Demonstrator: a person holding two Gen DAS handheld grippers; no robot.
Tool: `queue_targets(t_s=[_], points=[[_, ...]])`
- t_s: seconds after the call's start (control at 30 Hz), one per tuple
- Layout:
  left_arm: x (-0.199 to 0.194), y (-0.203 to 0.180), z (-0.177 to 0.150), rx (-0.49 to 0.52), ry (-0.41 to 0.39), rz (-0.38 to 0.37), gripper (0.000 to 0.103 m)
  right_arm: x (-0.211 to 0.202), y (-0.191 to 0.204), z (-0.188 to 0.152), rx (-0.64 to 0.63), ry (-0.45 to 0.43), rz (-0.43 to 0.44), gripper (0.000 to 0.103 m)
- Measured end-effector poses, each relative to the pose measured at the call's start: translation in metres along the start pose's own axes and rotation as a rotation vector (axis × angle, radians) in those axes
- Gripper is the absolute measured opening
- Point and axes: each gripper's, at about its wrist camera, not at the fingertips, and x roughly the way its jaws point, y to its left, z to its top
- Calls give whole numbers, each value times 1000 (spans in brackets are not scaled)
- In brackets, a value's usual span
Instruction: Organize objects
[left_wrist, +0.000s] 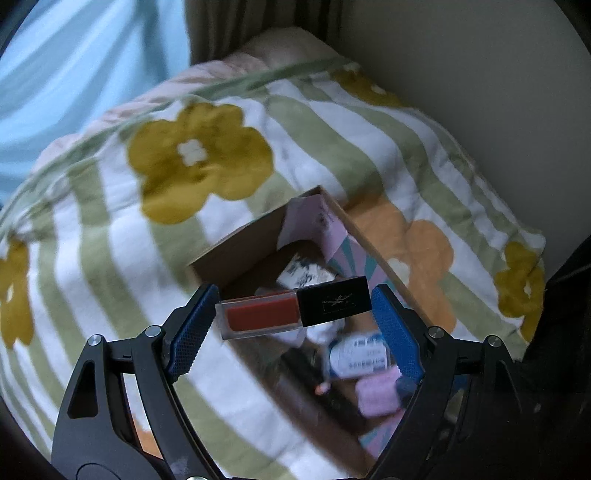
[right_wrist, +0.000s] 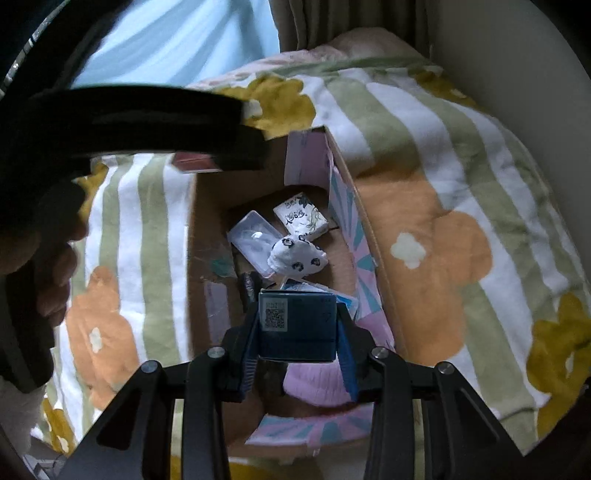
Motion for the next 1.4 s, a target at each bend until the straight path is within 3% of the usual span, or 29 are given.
queue_targets(t_s=[0.27, 0.57, 0.6, 0.63, 0.67, 0.73, 0.77, 0.83, 1.2, 1.4], points=[[86, -21, 4, 63, 92, -12, 83, 34, -10, -2, 43, 34, 25, 35], [98, -28, 5, 127, 121, 3, 84, 42, -8, -11, 41, 43, 35, 35], [98, -28, 5, 132, 125, 1, 88, 43, -8, -11, 47, 42, 38, 36], [97, -29, 7, 141, 126, 4, 99, 43, -8, -10, 57, 47, 50, 46], [96, -29, 8, 150, 124, 8, 103, 43, -8, -10, 66, 48, 63, 54], [94, -30, 10, 169, 124, 23, 103, 38, -9, -11, 87, 29, 77, 98], [93, -31, 10, 180, 130, 38, 103, 35, -8, -11, 92, 20, 85, 103], [89, -31, 8, 197, 132, 67, 103, 32, -7, -13, 96, 18, 75, 103], [63, -24, -6, 163, 126, 57, 103, 27, -3, -17, 81, 50, 40, 103], [36, -29, -3, 160, 95, 58, 103, 0, 3, -10, 51, 15, 25, 103]])
